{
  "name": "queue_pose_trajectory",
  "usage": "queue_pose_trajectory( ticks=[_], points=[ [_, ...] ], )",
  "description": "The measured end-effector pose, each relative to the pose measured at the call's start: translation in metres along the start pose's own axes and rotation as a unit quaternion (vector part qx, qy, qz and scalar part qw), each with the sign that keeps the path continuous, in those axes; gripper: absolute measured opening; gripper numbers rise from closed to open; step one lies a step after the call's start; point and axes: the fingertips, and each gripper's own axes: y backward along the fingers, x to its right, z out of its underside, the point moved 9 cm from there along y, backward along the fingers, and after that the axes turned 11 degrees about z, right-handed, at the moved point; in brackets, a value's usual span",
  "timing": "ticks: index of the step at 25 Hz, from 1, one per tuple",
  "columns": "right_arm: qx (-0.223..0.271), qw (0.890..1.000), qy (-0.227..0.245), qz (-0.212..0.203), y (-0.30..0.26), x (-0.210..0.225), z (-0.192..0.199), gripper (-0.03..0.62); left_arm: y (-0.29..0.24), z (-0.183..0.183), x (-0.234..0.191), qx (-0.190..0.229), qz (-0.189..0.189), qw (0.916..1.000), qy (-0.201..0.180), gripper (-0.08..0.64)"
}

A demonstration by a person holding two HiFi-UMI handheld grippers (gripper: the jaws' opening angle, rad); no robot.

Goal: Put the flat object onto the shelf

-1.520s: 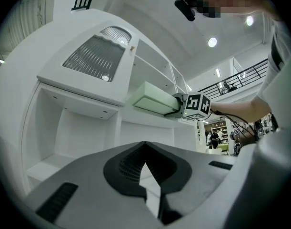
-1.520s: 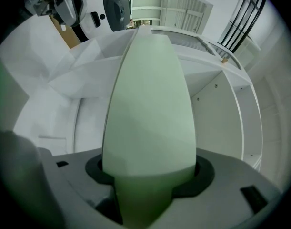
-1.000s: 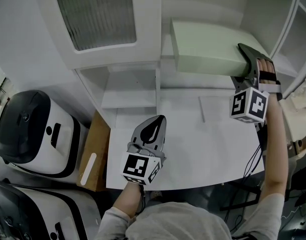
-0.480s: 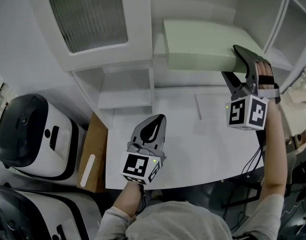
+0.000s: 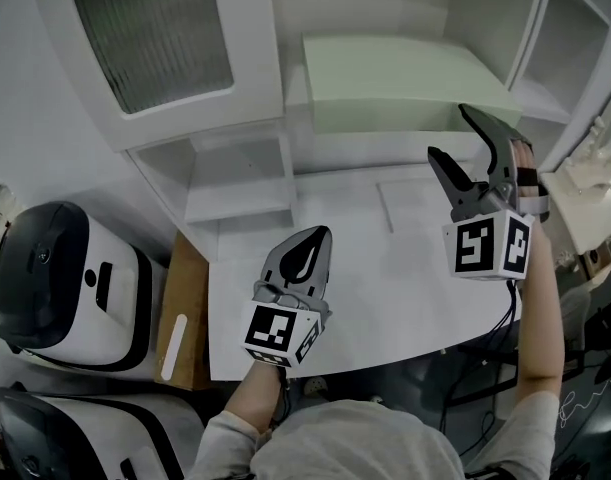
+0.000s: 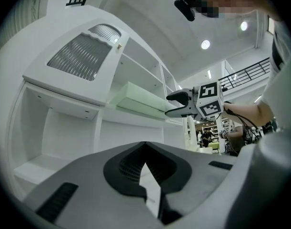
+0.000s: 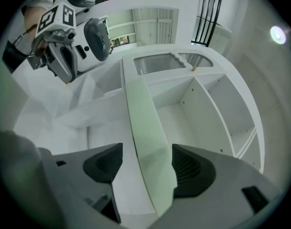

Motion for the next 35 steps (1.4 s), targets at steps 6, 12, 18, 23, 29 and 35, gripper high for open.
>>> queue_pose_trajectory(
  ticks=[6,12,18,23,29,35],
  points=[
    [-0.011,0.997,-0.072,0.036,0.027,0.001,0.005,0.140,-0.003,0.000,0.007,-0.001,0.021,0.9998,-0.002,0.015],
    [-0.024,0.990,-0.136,0.043,0.053,-0.004,0.009,0.014,-0.003,-0.001,0.017,-0.001,0.034,0.9994,-0.003,0.014],
    [-0.022,0.971,-0.238,0.016,0.078,-0.019,0.019,0.009,-0.002,0.001,0.025,-0.006,0.041,0.9991,-0.003,0.014],
    [-0.033,0.945,-0.326,0.012,0.102,-0.035,0.032,0.009,0.000,0.004,0.034,-0.008,0.043,0.9990,-0.005,0.014],
    [-0.045,0.924,-0.380,0.008,0.134,-0.047,0.047,0.009,0.000,0.005,0.051,-0.013,0.044,0.9989,-0.007,0.014],
    [-0.072,0.895,-0.440,-0.005,0.169,-0.059,0.063,0.009,0.000,0.007,0.073,-0.015,0.040,0.9991,-0.005,0.014]
  ],
)
